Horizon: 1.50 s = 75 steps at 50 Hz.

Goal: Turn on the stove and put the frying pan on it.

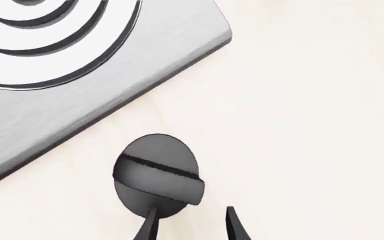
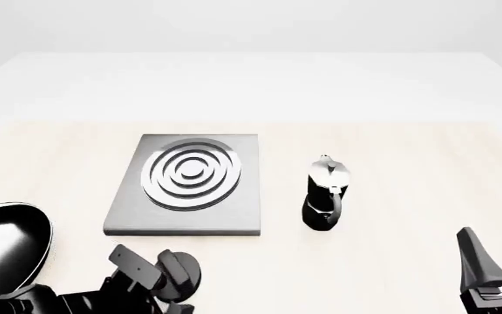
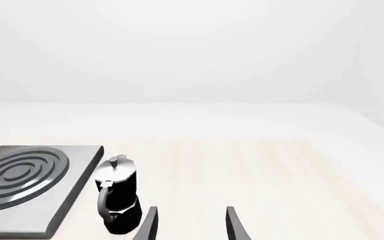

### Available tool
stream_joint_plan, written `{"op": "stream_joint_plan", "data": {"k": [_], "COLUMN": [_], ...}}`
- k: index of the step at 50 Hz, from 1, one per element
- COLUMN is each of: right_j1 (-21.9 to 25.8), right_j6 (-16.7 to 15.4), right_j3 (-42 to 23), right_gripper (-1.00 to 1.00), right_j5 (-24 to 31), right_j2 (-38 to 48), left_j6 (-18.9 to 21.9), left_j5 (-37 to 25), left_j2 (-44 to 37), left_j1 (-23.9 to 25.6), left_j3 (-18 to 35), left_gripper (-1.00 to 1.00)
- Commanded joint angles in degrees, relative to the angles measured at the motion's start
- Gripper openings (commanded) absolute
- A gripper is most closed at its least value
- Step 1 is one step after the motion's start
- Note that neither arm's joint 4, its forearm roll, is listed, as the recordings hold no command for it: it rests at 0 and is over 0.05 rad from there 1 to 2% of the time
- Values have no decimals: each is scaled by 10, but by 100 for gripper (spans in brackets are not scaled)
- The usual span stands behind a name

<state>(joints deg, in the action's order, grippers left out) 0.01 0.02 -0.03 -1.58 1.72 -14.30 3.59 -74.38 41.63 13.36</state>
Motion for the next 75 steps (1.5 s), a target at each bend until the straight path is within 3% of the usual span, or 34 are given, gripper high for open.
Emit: {"op": "stream_joint_plan", "data": {"k": [1, 13, 21, 25, 27, 28, 30, 33, 37, 38, 52, 57, 62, 69, 71, 75], "right_j1": [0, 0, 0, 0, 0, 0, 0, 0, 0, 0, 0, 0, 0, 0, 0, 0], "right_j6": [0, 0, 0, 0, 0, 0, 0, 0, 0, 0, 0, 0, 0, 0, 0, 0], "right_j3": [0, 0, 0, 0, 0, 0, 0, 0, -1, 0, 0, -1, 0, 0, 0, 0], "right_gripper": [100, 100, 100, 100, 100, 100, 100, 100, 100, 100, 100, 100, 100, 100, 100, 100], "right_j5": [1, -2, -1, -1, 0, 0, 2, 6, 5, 4, 2, 5, 3, 4, 0, -5], "right_j2": [-1, 2, 1, 1, 0, 0, -2, -6, -4, -4, -2, -4, -3, -4, 0, 4], "left_j6": [-23, -29, 22, 34, 40, 64, 62, 95, 105, 124, 205, 247, 263, 282, 305, 323], "left_j5": [14, 6, -137, -235, -306, -318, -370, -441, -486, -504, -635, -664, -697, -734, -735, -735], "left_j2": [-43, -23, 94, 180, 236, 236, 276, 317, 346, 355, 373, 385, 409, 417, 409, 413], "left_j1": [47, 60, -29, -43, -56, -79, -83, -116, -124, -137, -200, -235, -279, -313, -347, -371], "left_j3": [-5, -17, -14, -13, 3, 11, 25, 70, 102, 123, 325, 357, 398, 420, 438, 436], "left_gripper": [100, 100, 100, 100, 100, 100, 100, 100, 100, 100, 100, 100, 100, 100, 100, 100]}}
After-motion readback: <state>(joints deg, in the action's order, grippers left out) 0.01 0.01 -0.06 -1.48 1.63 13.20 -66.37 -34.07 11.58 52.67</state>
